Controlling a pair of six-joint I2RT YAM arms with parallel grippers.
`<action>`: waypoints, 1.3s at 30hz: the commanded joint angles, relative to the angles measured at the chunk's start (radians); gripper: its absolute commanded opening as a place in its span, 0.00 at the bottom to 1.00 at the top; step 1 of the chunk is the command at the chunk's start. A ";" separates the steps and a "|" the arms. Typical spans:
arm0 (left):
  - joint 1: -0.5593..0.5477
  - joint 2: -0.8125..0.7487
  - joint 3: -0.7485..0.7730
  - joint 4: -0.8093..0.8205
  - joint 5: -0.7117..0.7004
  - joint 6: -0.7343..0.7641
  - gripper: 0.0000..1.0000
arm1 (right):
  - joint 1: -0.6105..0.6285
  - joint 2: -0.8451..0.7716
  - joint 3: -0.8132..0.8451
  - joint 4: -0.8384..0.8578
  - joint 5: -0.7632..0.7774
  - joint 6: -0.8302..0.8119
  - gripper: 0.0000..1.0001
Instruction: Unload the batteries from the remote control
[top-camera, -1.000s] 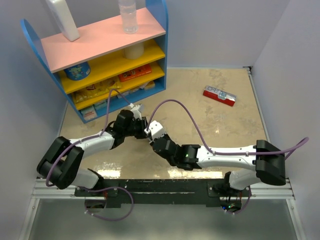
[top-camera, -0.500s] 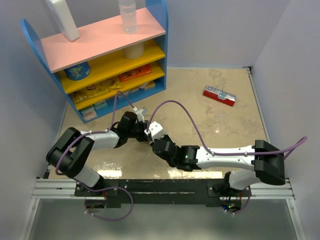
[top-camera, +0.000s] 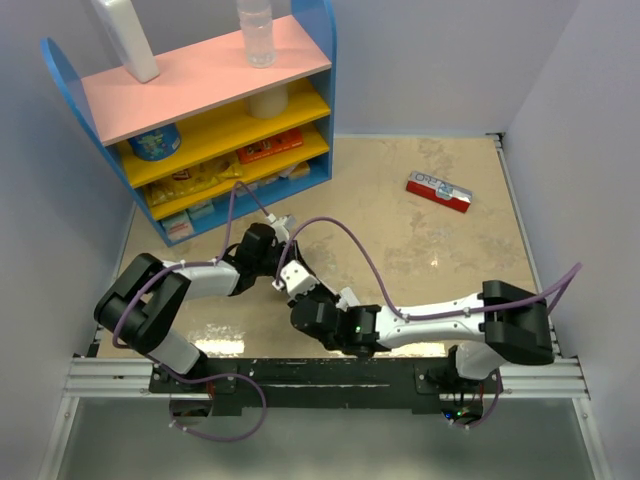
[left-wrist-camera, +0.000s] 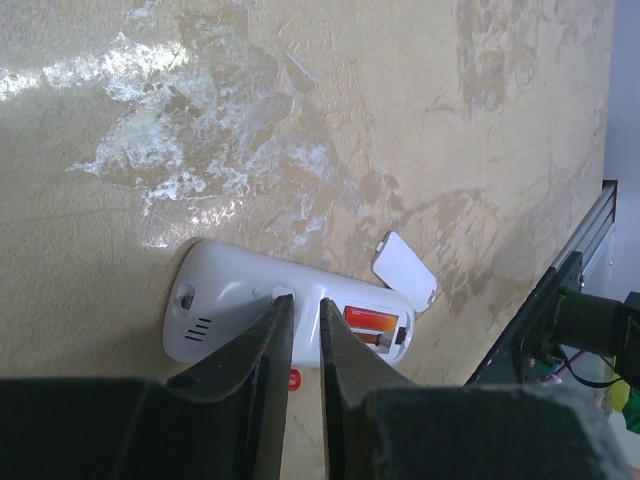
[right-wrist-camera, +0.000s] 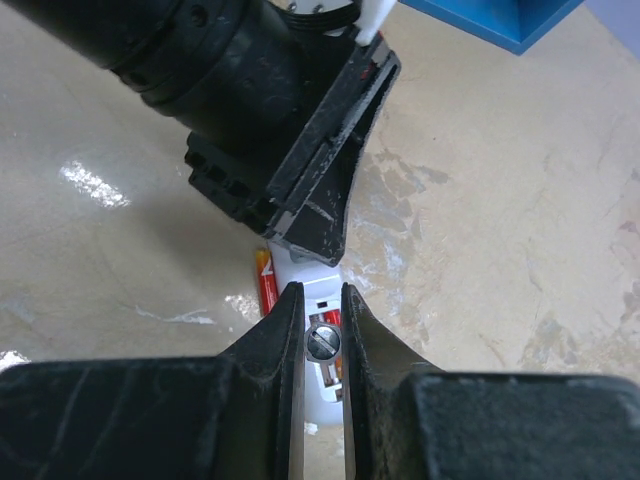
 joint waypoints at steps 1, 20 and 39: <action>-0.003 0.028 -0.011 -0.030 -0.055 0.022 0.22 | 0.058 0.114 0.011 -0.068 0.071 -0.002 0.00; -0.003 0.031 -0.010 -0.055 -0.076 0.030 0.21 | 0.154 0.350 0.181 -0.348 0.249 0.120 0.00; -0.005 0.038 -0.010 -0.064 -0.093 0.039 0.20 | 0.102 0.103 0.134 -0.228 0.013 -0.005 0.00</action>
